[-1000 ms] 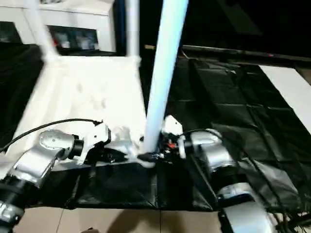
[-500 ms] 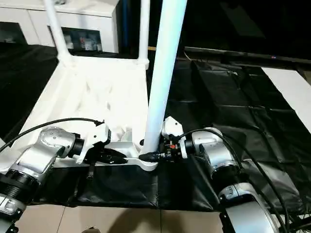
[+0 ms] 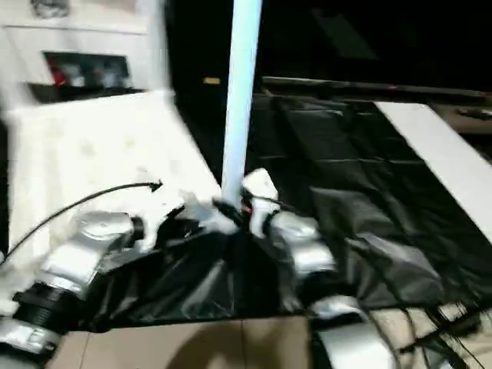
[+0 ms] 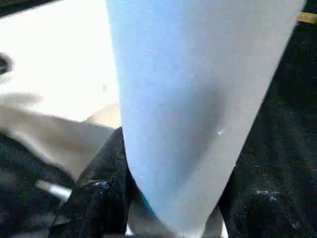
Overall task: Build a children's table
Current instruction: Rotate leg to tighten
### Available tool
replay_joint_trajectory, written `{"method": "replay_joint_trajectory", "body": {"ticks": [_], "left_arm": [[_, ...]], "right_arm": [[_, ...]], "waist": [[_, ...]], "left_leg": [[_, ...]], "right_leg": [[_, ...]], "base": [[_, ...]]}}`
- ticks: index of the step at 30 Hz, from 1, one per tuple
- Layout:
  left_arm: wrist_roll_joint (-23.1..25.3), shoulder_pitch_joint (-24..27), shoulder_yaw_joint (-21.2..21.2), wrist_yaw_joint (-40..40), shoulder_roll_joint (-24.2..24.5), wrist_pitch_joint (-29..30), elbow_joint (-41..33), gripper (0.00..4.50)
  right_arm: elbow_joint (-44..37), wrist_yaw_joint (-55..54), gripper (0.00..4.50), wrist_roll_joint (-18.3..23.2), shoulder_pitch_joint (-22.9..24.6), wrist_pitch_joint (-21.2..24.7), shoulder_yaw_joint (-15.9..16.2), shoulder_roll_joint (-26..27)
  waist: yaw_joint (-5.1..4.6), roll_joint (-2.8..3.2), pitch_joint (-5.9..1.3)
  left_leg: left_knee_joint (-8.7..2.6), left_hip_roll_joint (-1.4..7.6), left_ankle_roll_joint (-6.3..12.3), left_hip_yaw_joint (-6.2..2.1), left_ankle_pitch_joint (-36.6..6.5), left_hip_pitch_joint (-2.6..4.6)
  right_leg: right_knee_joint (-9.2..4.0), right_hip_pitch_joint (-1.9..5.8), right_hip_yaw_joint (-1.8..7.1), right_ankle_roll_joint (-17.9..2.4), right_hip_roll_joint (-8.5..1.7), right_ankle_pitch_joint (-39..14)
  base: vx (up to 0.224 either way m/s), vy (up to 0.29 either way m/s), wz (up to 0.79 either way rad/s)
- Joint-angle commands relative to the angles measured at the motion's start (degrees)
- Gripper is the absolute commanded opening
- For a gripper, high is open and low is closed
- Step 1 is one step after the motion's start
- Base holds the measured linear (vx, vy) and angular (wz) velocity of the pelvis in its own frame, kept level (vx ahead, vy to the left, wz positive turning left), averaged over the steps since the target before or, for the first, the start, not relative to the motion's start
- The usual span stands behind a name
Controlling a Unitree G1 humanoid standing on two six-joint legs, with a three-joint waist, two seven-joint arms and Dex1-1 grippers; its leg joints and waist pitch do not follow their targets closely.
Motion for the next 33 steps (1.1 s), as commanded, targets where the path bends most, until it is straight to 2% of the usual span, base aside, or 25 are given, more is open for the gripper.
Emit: {"method": "replay_joint_trajectory", "body": {"ticks": [1,3,4,7,8,10,12,16,17,19,20,21,22,23,24,25,27,30,33], "left_arm": [[-2.9,0.1,-5.2,0.1,-6.6,0.1,-2.7,0.0],[-2.9,0.0,-5.5,0.4,-7.0,0.4,-2.9,0.0],[-2.7,-0.3,-5.2,0.5,-6.7,0.2,-2.5,0.0],[-2.1,-0.4,-4.3,0.3,-5.9,0.2,-2.5,0.0],[-2.1,-0.4,-4.2,0.1,-5.4,0.0,-2.4,0.0],[-2.0,-0.3,-4.2,-0.5,-5.0,-0.5,-2.4,0.0],[-2.3,-0.1,-4.3,-1.8,-3.8,-1.1,-2.6,0.0],[-3.1,0.1,-4.1,-5.0,-1.2,-2.5,-2.4,0.0],[-3.4,0.1,-3.9,-5.8,-1.0,-2.5,-2.5,0.0],[-3.9,0.1,-3.9,-8.0,0.1,-3.8,-2.5,0.0],[-3.9,0.1,-3.9,-8.0,0.1,-3.8,-2.5,0.0],[-4.3,-0.1,-3.6,-10.2,1.3,-4.7,-2.0,0.0],[-4.4,-0.2,-3.5,-11.0,1.8,-5.2,-1.8,0.0],[-4.5,-0.3,-3.3,-11.6,2.2,-5.4,-1.5,0.0],[-4.7,-0.9,-3.0,-13.3,3.4,-6.6,-0.4,0.0],[-4.7,-1.1,-2.9,-13.6,3.6,-6.8,-0.2,0.0],[-5.0,-1.7,-2.8,-15.1,4.9,-8.1,1.0,0.0],[-4.9,-3.4,-2.5,-17.0,6.7,-10.3,4.0,0.0],[-4.7,-4.4,-2.2,-17.7,7.3,-11.3,5.9,0.0]], "right_arm": [[5.0,-2.1,1.94,-2.1,-0.3,2.7,4.0,5.9],[5.2,-2.5,1.94,-1.6,-0.7,1.7,3.5,6.6],[5.0,-1.7,2.5,-0.5,-0.8,2.1,2.6,6.6],[4.9,-0.4,2.7,0.2,-0.8,2.7,1.7,6.1],[4.7,-0.1,2.84,0.1,-0.8,2.4,1.8,5.8],[4.5,0.4,3.09,-0.3,-0.6,1.6,2.0,5.3],[4.5,1.4,3.28,-1.3,-0.5,0.4,2.8,4.0],[3.6,10.5,3.28,-0.6,0.3,-2.8,3.5,0.2],[3.0,13.0,3.28,-0.3,0.5,-3.1,3.5,-0.4],[1.3,19.6,3.28,0.7,1.1,-3.4,4.2,-2.4],[1.3,19.6,3.28,0.7,1.1,-3.4,4.2,-2.4],[-0.3,26.6,3.28,1.2,1.6,-3.3,5.4,-5.1],[-0.9,29.3,3.28,1.4,1.8,-3.2,5.9,-6.2],[-1.2,31.3,3.28,1.5,1.9,-3.1,6.2,-7.0],[-2.2,36.4,3.28,1.7,2.1,-2.5,7.2,-9.1],[-2.4,37.4,3.28,1.8,2.1,-2.4,7.5,-9.5],[-3.0,42.1,3.28,2.0,2.3,-1.9,8.6,-11.5],[-3.8,48.0,3.28,1.7,2.4,-1.2,10.0,-13.7],[-4.4,50.3,2.95,1.5,2.6,-0.9,10.5,-14.5]], "waist": [[-0.03,0.27,-1.62],[-0.25,0.22,-1.52],[-0.33,0.28,-1.53],[-0.29,0.28,-1.63],[-0.13,0.29,-1.9],[-0.03,0.33,-1.85],[0.13,0.42,-1.92],[0.42,0.55,-2.03],[0.49,0.51,-2.2],[0.88,0.68,-2.52],[0.96,0.69,-2.61],[1.1,0.86,-2.8],[1.29,0.85,-2.83],[1.5,0.75,-2.82],[1.6,0.76,-2.79],[1.68,0.58,-2.78],[1.94,0.67,-2.68],[2.37,0.54,-2.47],[2.69,0.5,-2.37]], "left_leg": [[-4.13,-1.07,-0.79,0.17,-24.8,-0.45],[-4.01,-1.18,-0.43,0.17,-26.4,-0.25],[-4.05,-1.2,-0.18,0.11,-26.9,-0.3],[-4.13,-1.11,0.14,0.12,-27.4,-0.21],[-4.05,-1.05,0.32,0.31,-25.9,-0.21],[-4.15,-1.02,0.6,0.5,-24.0,-0.57],[-4.05,-0.97,0.74,0.68,-23.3,-0.52],[-3.82,-0.83,1.49,0.95,-20.8,-0.8],[-3.74,-0.85,1.85,1.01,-19.4,-1.08],[-3.47,-0.74,2.52,1.19,-14.1,-1.29],[-3.36,-0.76,2.77,1.23,-12.9,-1.34],[-3.15,-0.77,3.15,1.31,-10.6,-1.4],[-3.02,-0.8,3.57,1.32,-9.8,-1.42],[-2.82,-0.83,4.25,1.56,-8.8,-1.23],[-2.86,-0.8,4.76,1.6,-8.8,-1.19],[-2.82,-0.88,5.04,1.59,-8.9,-1.18],[-2.85,-0.68,5.14,1.7,-10.0,-1.05],[-3.03,-0.52,3.86,1.76,-12.4,-0.95],[-3.15,-0.48,2.88,1.69,-13.5,-0.93]], "right_leg": [[-6.36,1.02,0.97,-3.6,-2.3,-32.0],[-6.57,0.68,1.0,-3.6,-2.26,-32.6],[-6.62,0.7,1.02,-3.5,-2.22,-32.6],[-6.64,0.58,1.19,-3.8,-2.22,-31.2],[-6.3,0.69,1.45,-4.8,-2.19,-27.9],[-5.84,0.92,1.61,-6.2,-2.03,-23.9],[-5.69,0.96,1.7,-6.9,-2.06,-22.5],[-5.36,1.2,1.83,-8.5,-2.09,-19.4],[-5.11,1.66,1.79,-8.9,-2.09,-17.8],[-4.29,2.12,1.76,-10.7,-1.94,-10.1],[-4.08,2.26,1.7,-11.2,-1.88,-8.2],[-3.62,2.49,1.68,-12.2,-1.82,-4.1],[-3.47,2.63,1.57,-12.6,-1.69,-2.5],[-3.21,2.49,1.59,-13.4,-1.53,0.2],[-3.16,2.55,1.56,-14.0,-1.65,0.7],[-3.25,2.68,1.48,-14.1,-1.61,0.3],[-3.26,2.57,1.51,-14.1,-1.74,-1.2],[-3.65,2.49,1.53,-13.0,-1.93,-6.8],[-3.89,2.4,1.61,-12.2,-2.16,-9.8]], "base": [[0.0,0.0,0.0],[0.0,0.0,0.0],[0.0,0.0,0.0],[0.0,0.0,0.0],[0.0,0.0,0.0],[0.0,0.0,0.0],[0.0,0.0,0.0],[0.0,0.0,0.0],[0.0,0.0,0.0],[0.0,0.0,0.0],[0.0,0.0,0.0],[0.0,0.0,0.0],[0.0,0.0,0.0],[0.0,0.0,0.0],[0.0,0.0,0.0],[0.0,0.0,0.0],[0.0,0.0,0.0],[0.0,0.0,0.0],[0.0,0.0,0.0]]}}
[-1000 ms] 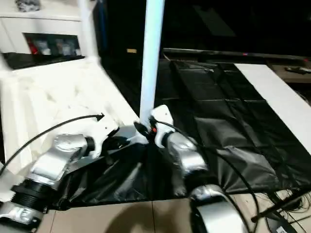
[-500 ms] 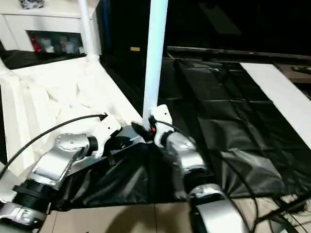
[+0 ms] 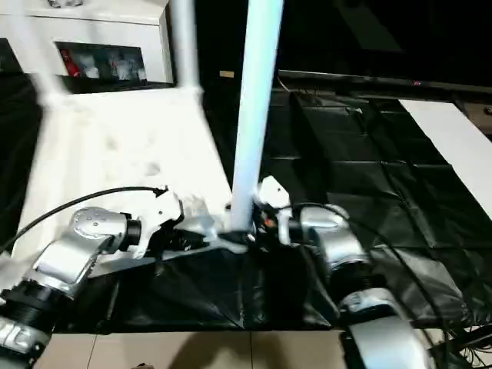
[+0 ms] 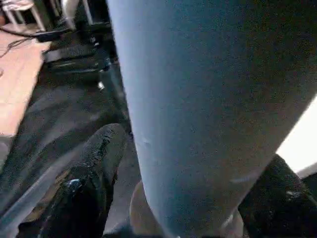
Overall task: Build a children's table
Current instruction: Rotate leg to tighten
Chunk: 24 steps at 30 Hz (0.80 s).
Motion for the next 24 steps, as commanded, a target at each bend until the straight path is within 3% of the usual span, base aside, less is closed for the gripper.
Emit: {"method": "replay_joint_trajectory", "body": {"ticks": [1,9,16,19,21,22,24], "left_arm": [[-0.2,-2.2,1.6,1.8,0.2,-1.1,2.6,0.0],[0.1,-4.9,1.9,0.1,2.0,-3.9,7.5,0.0],[-1.0,-4.9,1.9,0.0,1.6,-4.7,8.5,0.0],[-1.4,-4.3,2.1,1.3,1.1,-4.0,7.8,0.0],[-1.3,-3.2,2.7,4.9,-0.3,-1.4,5.5,0.0],[-1.1,-2.5,2.9,6.9,-1.1,-0.1,4.3,0.0],[-0.6,-1.3,3.1,10.4,-2.9,2.2,2.2,0.0]], "right_arm": [[-0.4,6.5,2.95,-1.2,2.3,1.3,4.4,0.3],[-3.2,11.6,2.23,-1.0,3.3,2.5,6.6,-1.5],[-2.4,9.9,2.02,-0.6,3.7,2.6,5.9,-0.1],[-0.9,6.4,2.0,-0.2,3.8,2.6,4.5,1.3],[2.0,-4.4,1.99,-1.0,3.3,2.7,2.1,4.4],[3.2,-10.0,1.98,-1.7,2.9,3.2,1.3,6.0],[4.9,-18.1,1.97,-2.9,2.6,3.4,0.5,8.6]], "waist": [[0.09,0.01,-2.42],[0.76,-0.13,-2.58],[0.89,-0.23,-2.57],[0.82,-0.19,-2.59],[0.65,-0.28,-2.48],[-0.16,-0.43,-2.11],[-0.58,-0.28,-1.96]], "left_leg": [[-3.23,-0.72,2.73,1.24,-13.4,0.04],[-3.02,-0.71,2.75,1.28,-11.3,-0.06],[-3.08,-0.68,2.37,1.24,-11.7,-0.06],[-3.09,-0.69,2.29,1.25,-11.5,-0.07],[-3.21,-0.72,1.94,1.22,-12.4,0.0],[-3.69,-0.86,0.39,0.93,-14.0,-0.38],[-3.89,-0.85,-0.48,0.7,-16.7,-0.08]], "right_leg": [[-4.06,2.76,1.46,-11.8,-2.11,-10.5],[-3.61,2.87,1.42,-12.0,-2.11,-7.9],[-3.68,2.81,1.43,-11.5,-2.2,-9.4],[-3.65,2.76,1.44,-11.7,-2.22,-9.1],[-3.82,2.66,1.42,-11.5,-2.3,-10.8],[-4.1,2.7,1.48,-10.1,-2.45,-15.3],[-4.65,2.41,1.36,-8.6,-2.54,-20.6]], "base": [[0.0,0.0,0.0],[0.0,0.0,0.0],[0.0,0.0,0.0],[0.0,0.0,0.0],[0.0,0.0,0.0],[0.0,0.0,0.0],[0.0,0.0,0.0]]}}
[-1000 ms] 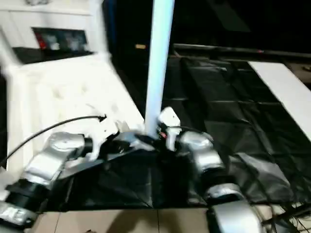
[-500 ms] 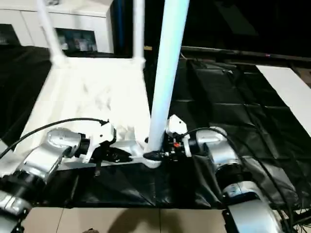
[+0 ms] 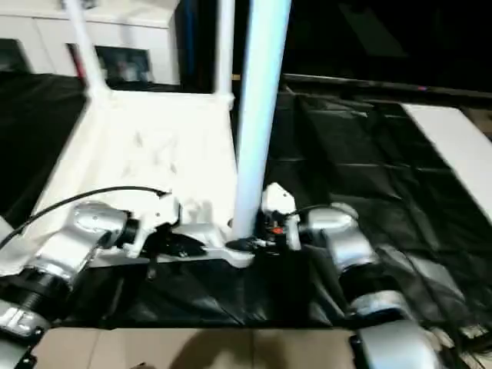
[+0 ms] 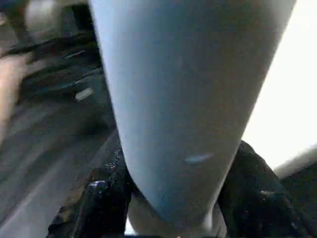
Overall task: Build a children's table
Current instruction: Rotate leg to tighten
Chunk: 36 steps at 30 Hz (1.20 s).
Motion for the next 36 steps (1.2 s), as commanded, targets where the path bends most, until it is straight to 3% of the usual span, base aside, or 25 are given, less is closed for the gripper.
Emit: {"method": "replay_joint_trajectory", "body": {"ticks": [1,3,4,8,15,17,19,22,28,29,33,36], "left_arm": [[-0.1,0.4,1.6,8.1,-3.6,2.9,-2.3,0.0],[0.1,0.8,1.6,9.4,-4.5,3.6,-3.0,0.0],[0.6,1.4,1.6,12.6,-6.7,5.4,-4.2,0.0],[1.7,2.1,1.1,17.9,-11.3,8.7,-6.6,0.0],[2.3,3.2,-0.6,20.1,-13.8,11.3,-9.6,0.0],[2.7,3.3,-0.3,20.2,-13.4,11.9,-10.2,0.0],[2.8,3.5,-0.4,19.6,-12.8,11.8,-10.6,0.0],[2.7,3.9,-0.6,18.0,-11.5,11.3,-11.1,0.0],[0.8,3.9,-0.5,11.8,-7.6,8.9,-10.9,0.0],[0.1,3.5,-0.2,9.2,-6.3,7.4,-10.2,0.0],[-1.0,2.9,0.2,4.9,-4.3,4.6,-8.6,0.0],[-1.7,2.2,0.4,0.2,-2.1,2.3,-6.9,0.0]], "right_arm": [[4.3,-6.9,1.97,-3.0,1.3,2.7,3.0,4.2],[4.9,-9.8,1.96,-3.1,1.0,2.9,2.6,5.4],[6.1,-16.5,1.95,-3.4,0.2,3.7,1.6,8.5],[8.3,-27.1,1.94,-4.5,-1.7,4.4,0.8,14.1],[10.9,-32.5,1.94,-4.9,-3.6,1.3,0.4,18.0],[10.8,-31.1,2.49,-3.4,-3.7,1.5,-1.3,18.0],[10.4,-29.9,2.65,-3.6,-3.6,1.1,-1.3,17.4],[10.0,-28.2,2.91,-4.4,-3.4,-0.1,-0.2,15.9],[8.8,-15.7,2.91,-4.2,-2.9,-3.7,1.4,10.7],[8.0,-9.1,2.91,-3.8,-2.6,-4.2,2.2,8.5],[6.1,0.3,2.91,-2.8,-2.0,-4.2,3.4,5.0],[4.3,9.2,2.91,-1.6,-1.5,-2.7,4.2,1.9]], "waist": [[-0.4,0.02,-1.62],[-0.63,-0.02,-1.65],[-0.82,-0.07,-1.64],[-2.01,-0.19,-1.48],[-2.59,0.01,-1.63],[-2.69,0.05,-1.53],[-2.69,0.04,-1.57],[-2.51,0.18,-1.72],[-1.83,0.15,-2.13],[-1.68,0.21,-2.18],[-0.95,0.01,-2.62],[-0.29,0.26,-2.71]], "left_leg": [[-4.12,-0.96,-0.86,0.46,-19.8,-0.39],[-4.18,-0.97,-0.89,0.18,-21.1,-0.42],[-4.14,-1.09,-0.64,0.08,-22.1,-0.2],[-4.17,-1.31,-0.89,-0.3,-25.3,0.12],[-4.39,-1.23,-0.04,-0.33,-26.9,0.13],[-4.39,-1.29,0.36,-0.19,-27.4,0.2],[-4.38,-1.3,0.56,-0.15,-27.4,0.2],[-4.41,-1.17,0.67,0.01,-25.7,0.01],[-4.0,-0.97,2.24,0.69,-19.6,-0.39],[-3.93,-0.94,2.4,0.81,-18.5,-0.49],[-3.34,-1.1,4.26,1.22,-12.3,-0.67],[-3.11,-0.95,5.43,1.37,-9.0,-0.56]], "right_leg": [[-5.7,2.11,1.21,-6.7,-2.58,-27.4],[-6.03,2.14,1.08,-5.1,-2.76,-31.0],[-6.47,1.85,0.99,-4.1,-2.72,-33.1],[-7.11,1.3,0.62,-3.0,-2.54,-36.0],[-7.05,1.02,0.7,-4.0,-2.3,-31.4],[-7.05,0.81,0.91,-4.6,-2.11,-30.1],[-7.03,0.85,0.97,-4.8,-2.14,-29.7],[-6.65,1.04,1.23,-6.0,-2.16,-26.2],[-5.59,1.63,1.54,-9.7,-1.99,-16.6],[-5.47,1.82,1.53,-10.3,-2.03,-15.5],[-4.5,2.5,1.48,-12.3,-1.82,-7.4],[-3.75,2.59,1.38,-14.1,-1.75,-1.9]], "base": [[0.0,0.0,0.0],[0.0,0.0,0.0],[0.0,0.0,0.0],[0.0,0.0,0.0],[0.0,0.0,0.0],[0.0,0.0,0.0],[0.0,0.0,0.0],[0.0,0.0,0.0],[0.0,0.0,0.0],[0.0,0.0,0.0],[0.0,0.0,0.0],[0.0,0.0,0.0]]}}
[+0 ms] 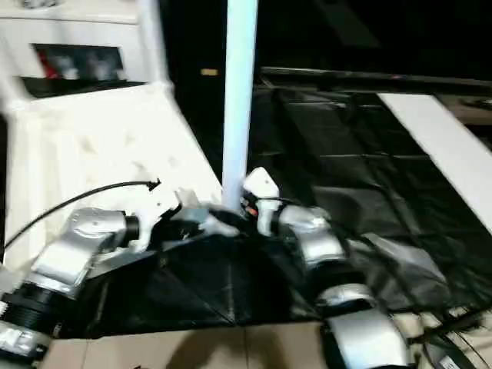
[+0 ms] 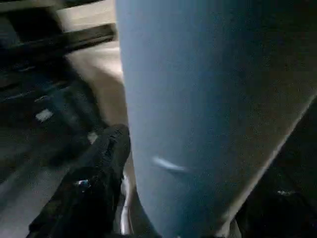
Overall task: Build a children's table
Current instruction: Rotate leg to tighten
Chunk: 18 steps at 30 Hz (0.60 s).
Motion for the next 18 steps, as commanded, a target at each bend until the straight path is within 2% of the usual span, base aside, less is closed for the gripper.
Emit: {"method": "replay_joint_trajectory", "body": {"ticks": [1,6,7,11,18], "left_arm": [[-2.4,-1.4,-0.9,-2.2,-0.8,-3.0,1.9,0.0],[-2.6,-3.9,-0.5,-5.8,1.6,-5.6,6.5,0.0],[-2.4,-4.5,-0.5,-6.7,2.1,-6.3,7.7,0.0],[-2.1,-5.5,-0.7,-8.0,2.9,-7.8,9.8,0.0],[-2.5,-5.6,-0.7,-8.1,2.5,-9.4,11.5,0.0]], "right_arm": [[-0.8,9.5,2.91,-0.3,2.2,1.7,4.9,0.4],[-2.9,18.6,2.91,-0.5,3.3,2.8,7.3,-2.9],[-3.4,19.9,2.69,-0.6,3.6,3.0,7.8,-3.3],[-4.7,21.7,2.51,-0.8,4.5,3.3,8.9,-3.8],[-6.3,19.7,2.04,-0.4,5.9,4.7,8.8,-2.5]], "waist": [[0.09,0.13,-2.79],[0.96,0.09,-2.51],[1.16,0.11,-2.48],[1.54,0.05,-2.31],[1.56,-0.08,-2.46]], "left_leg": [[-2.59,-0.91,5.44,1.4,-9.6,-0.08],[-2.72,-0.58,3.75,1.54,-12.6,0.01],[-2.75,-0.58,3.38,1.53,-13.2,0.06],[-2.9,-0.61,2.08,1.39,-15.4,0.07],[-2.95,-0.59,1.7,1.23,-14.7,-0.07]], "right_leg": [[-2.93,3.21,1.43,-14.1,-1.74,-2.8],[-3.21,3.14,1.41,-13.1,-2.01,-8.2],[-3.33,3.05,1.45,-12.6,-2.06,-9.8],[-3.83,2.8,1.59,-10.7,-2.33,-15.4],[-3.67,2.86,1.54,-10.3,-2.33,-15.3]], "base": [[0.0,0.0,0.0],[0.0,0.0,0.0],[0.0,0.0,0.0],[0.0,0.0,0.0],[0.0,0.0,0.0]]}}
